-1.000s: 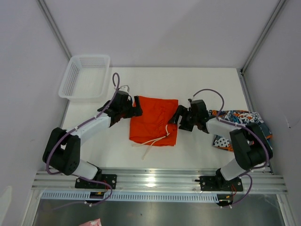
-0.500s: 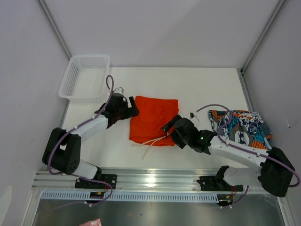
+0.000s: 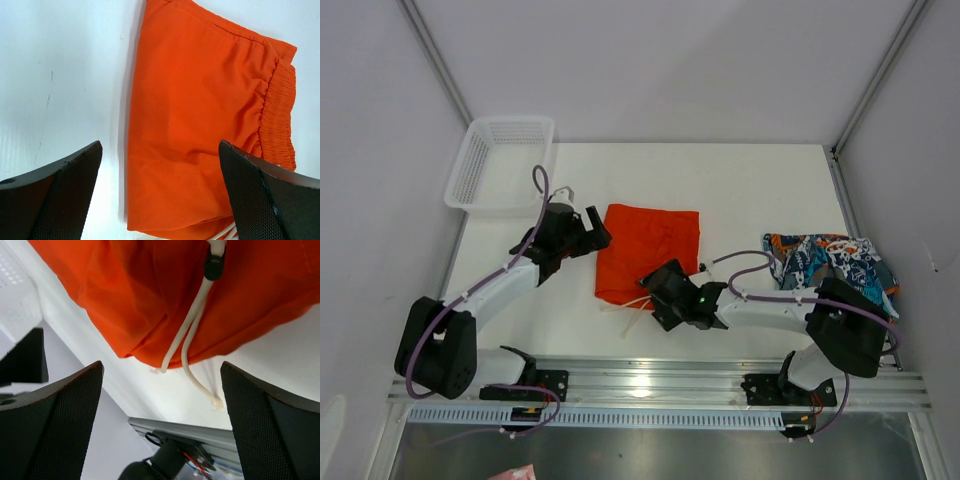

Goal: Fold and stack the shorts

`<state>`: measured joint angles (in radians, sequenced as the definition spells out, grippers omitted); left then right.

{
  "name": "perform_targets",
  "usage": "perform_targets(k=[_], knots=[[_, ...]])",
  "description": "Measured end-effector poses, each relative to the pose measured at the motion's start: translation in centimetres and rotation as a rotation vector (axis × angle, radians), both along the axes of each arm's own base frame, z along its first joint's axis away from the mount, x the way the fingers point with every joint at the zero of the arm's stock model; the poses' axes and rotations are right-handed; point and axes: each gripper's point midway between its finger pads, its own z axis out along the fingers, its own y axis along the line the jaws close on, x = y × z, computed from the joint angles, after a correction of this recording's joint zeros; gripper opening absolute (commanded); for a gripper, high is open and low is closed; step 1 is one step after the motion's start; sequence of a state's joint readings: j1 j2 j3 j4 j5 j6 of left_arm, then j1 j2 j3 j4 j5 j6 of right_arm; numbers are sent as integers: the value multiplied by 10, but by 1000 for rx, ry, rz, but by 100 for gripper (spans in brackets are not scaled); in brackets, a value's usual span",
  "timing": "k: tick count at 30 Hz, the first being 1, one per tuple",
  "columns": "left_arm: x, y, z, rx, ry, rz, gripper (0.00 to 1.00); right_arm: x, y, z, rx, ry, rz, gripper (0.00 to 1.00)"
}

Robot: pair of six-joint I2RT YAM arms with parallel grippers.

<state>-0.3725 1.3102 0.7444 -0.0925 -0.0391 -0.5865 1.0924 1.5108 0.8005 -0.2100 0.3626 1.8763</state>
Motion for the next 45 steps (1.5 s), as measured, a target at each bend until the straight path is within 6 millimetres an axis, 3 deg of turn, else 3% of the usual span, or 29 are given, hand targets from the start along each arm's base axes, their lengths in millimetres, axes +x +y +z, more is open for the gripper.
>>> perform_targets(k=[13, 19, 22, 24, 25, 26, 27, 30, 31, 35, 39, 45], knots=[[-5, 9, -5, 22, -5, 29, 99, 23, 6, -26, -23, 12, -121, 93], [-7, 10, -9, 26, 0, 31, 99, 46, 13, -26, 17, 2, -173, 89], [-7, 12, -6, 27, -9, 38, 99, 57, 13, -27, 33, -3, -194, 78], [-6, 14, -2, 25, -20, 44, 99, 62, 11, -30, 37, -1, -206, 52], [-6, 15, 0, 26, -28, 49, 99, 65, 9, -33, 31, 5, -210, 35], [-6, 16, 3, 24, -36, 52, 99, 66, 6, -37, 16, 10, -208, 31], [-6, 16, 4, 24, -41, 55, 99, 68, 2, -43, 4, 17, -210, 19], [-6, 18, 8, 23, -52, 59, 99, 73, -9, -51, -23, 26, -197, 6], [-6, 18, 8, 24, -54, 62, 99, 75, -11, -52, -31, 22, -180, 0], [-7, 21, 10, 29, -64, 73, 99, 80, -13, -52, -71, -7, -41, 0], [-6, 23, 13, 30, -75, 79, 99, 79, -10, -51, -144, -71, 217, 0], [-7, 23, 11, 32, -70, 79, 99, 48, 5, -51, -202, -189, 696, 0]])
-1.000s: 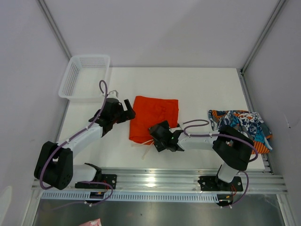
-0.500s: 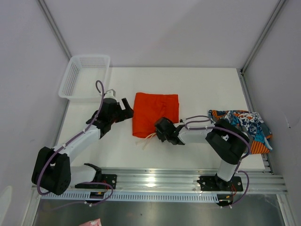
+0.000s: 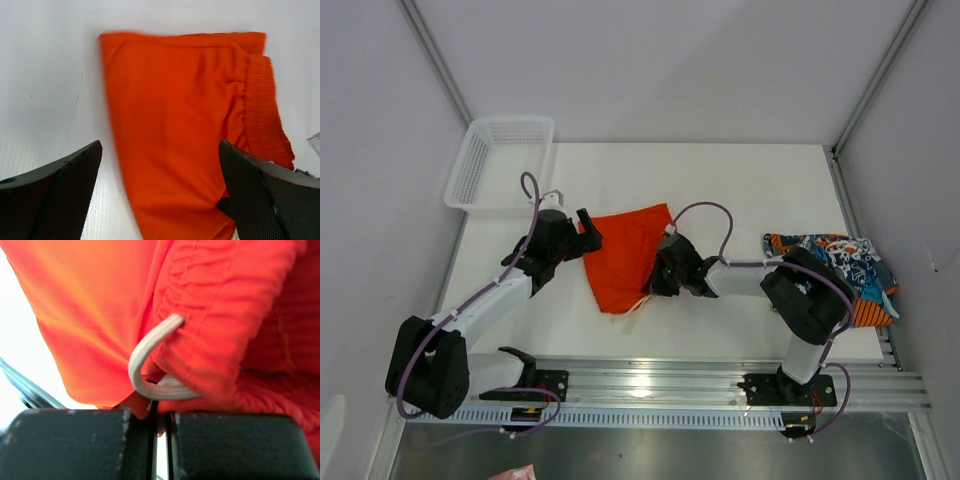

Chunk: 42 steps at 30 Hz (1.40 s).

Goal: Fold and stack the shorts

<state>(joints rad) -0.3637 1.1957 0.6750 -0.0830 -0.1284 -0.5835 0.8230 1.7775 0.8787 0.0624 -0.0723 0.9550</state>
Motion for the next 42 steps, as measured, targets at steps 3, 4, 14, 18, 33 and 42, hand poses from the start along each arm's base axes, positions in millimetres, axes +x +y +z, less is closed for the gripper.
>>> perform_targets(k=[3, 4, 14, 18, 33, 42], knots=[[0, 0, 0, 4, -1, -2, 99, -14, -4, -2, -45, -49, 157, 0], [0, 0, 0, 6, -1, -4, 99, -17, -10, -2, -63, -61, 186, 0], [8, 1, -7, 60, 14, -21, 99, 25, -84, -2, -171, -70, 198, 2], [13, 2, -23, 103, 51, -35, 99, 34, -88, -2, -257, -94, 262, 7], [34, -12, -71, -1, 163, -128, 97, 66, -115, 6, -204, -104, 268, 53], [38, -25, -79, -51, 171, -179, 96, 55, -111, 11, -15, -117, 175, 57]])
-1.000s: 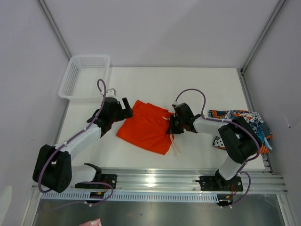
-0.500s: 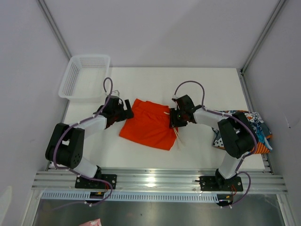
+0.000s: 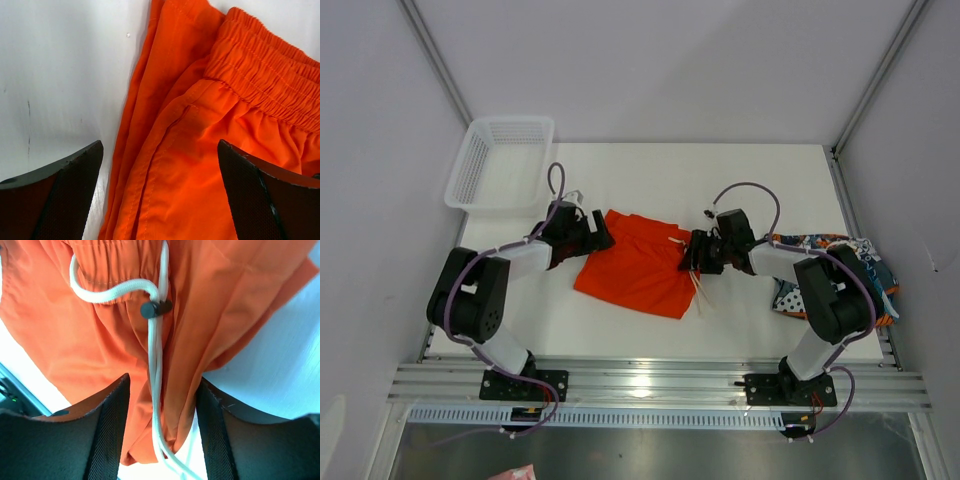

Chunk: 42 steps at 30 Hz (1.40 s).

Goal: Fold and stack the shorts

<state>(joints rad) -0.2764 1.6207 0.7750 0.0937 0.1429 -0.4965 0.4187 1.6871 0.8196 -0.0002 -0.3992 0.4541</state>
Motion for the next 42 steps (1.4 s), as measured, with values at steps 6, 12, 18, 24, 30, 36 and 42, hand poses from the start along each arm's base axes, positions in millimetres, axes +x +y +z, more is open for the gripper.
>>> perform_targets(k=[6, 12, 18, 24, 30, 36, 42], knots=[[3, 2, -5, 1, 5, 8, 91, -3, 2, 0, 29, 4, -58, 52], [7, -1, -6, -15, -4, 0, 83, -7, 4, -2, 42, -2, -92, 48], [5, -5, -7, -62, -34, -2, 76, -13, 13, -3, 41, -4, -92, 44], [-1, -9, -11, -105, -42, 4, 53, -13, 12, -5, 24, 1, -108, 35], [-14, -21, -20, -118, -13, -7, 18, -10, 3, -9, -22, 24, -135, 17], [-27, -49, -22, -111, -5, -53, 0, -3, -12, -11, -87, 46, -182, 8], [-37, -67, -21, -114, 1, -59, 0, 9, -39, -9, -215, 57, -248, 0]])
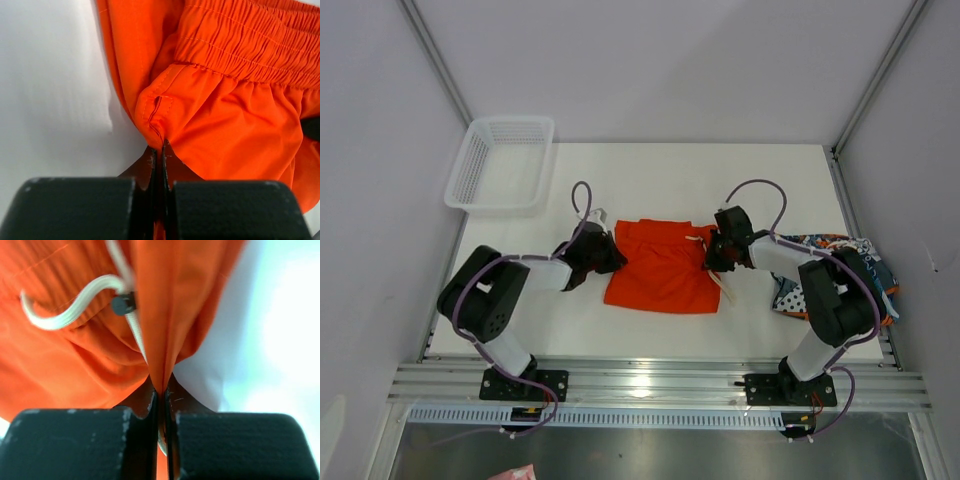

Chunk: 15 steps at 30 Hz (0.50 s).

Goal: Fold and stack the shorts

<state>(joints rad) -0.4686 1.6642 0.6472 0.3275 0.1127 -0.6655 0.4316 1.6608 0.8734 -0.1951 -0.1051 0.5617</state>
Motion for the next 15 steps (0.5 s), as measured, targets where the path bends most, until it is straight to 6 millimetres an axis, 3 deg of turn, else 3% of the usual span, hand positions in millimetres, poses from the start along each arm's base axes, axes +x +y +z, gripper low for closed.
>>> perform_targets(k=[8, 15], knots=[[-11, -42, 12, 14, -14, -12, 0, 11, -52, 11, -123, 6, -134, 0], [-11, -108, 48, -4, -97, -48, 0, 30, -90, 53, -222, -71, -237, 0]])
